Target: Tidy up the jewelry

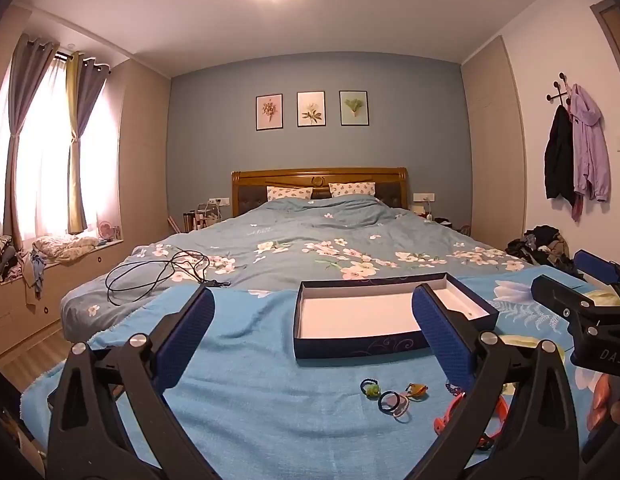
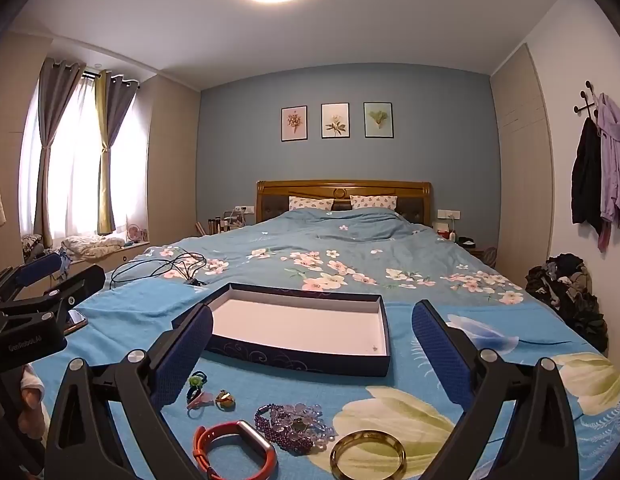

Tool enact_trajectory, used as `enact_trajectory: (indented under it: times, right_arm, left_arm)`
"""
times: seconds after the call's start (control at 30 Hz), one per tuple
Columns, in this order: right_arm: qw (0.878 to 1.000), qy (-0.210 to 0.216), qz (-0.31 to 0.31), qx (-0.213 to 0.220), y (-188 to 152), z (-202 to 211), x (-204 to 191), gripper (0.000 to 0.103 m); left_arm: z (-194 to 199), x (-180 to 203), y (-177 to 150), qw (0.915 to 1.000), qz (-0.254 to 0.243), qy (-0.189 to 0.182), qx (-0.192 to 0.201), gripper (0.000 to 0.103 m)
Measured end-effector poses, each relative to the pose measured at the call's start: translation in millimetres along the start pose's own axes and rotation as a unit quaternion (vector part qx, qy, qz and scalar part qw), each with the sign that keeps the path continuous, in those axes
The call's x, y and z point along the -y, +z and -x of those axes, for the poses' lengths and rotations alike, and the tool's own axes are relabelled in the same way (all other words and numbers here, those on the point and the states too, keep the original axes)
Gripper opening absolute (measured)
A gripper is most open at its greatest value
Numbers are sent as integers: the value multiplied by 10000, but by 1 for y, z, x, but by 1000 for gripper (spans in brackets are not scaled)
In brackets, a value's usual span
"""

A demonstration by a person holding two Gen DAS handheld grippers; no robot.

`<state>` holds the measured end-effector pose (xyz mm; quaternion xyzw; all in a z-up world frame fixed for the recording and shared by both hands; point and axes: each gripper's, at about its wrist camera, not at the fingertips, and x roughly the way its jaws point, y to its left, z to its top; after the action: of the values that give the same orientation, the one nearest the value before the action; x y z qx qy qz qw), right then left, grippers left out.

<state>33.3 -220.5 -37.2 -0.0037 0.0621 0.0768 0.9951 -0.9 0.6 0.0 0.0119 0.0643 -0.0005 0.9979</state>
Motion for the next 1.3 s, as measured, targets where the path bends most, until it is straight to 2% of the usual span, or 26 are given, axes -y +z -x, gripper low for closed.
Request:
enact_trajectory:
  times: [1.3]
  right_arm:
    - [10000,46,-18,-9,-1,1,3,96]
  left_arm:
    - [4,4,-1,9999,-129,5,72,97]
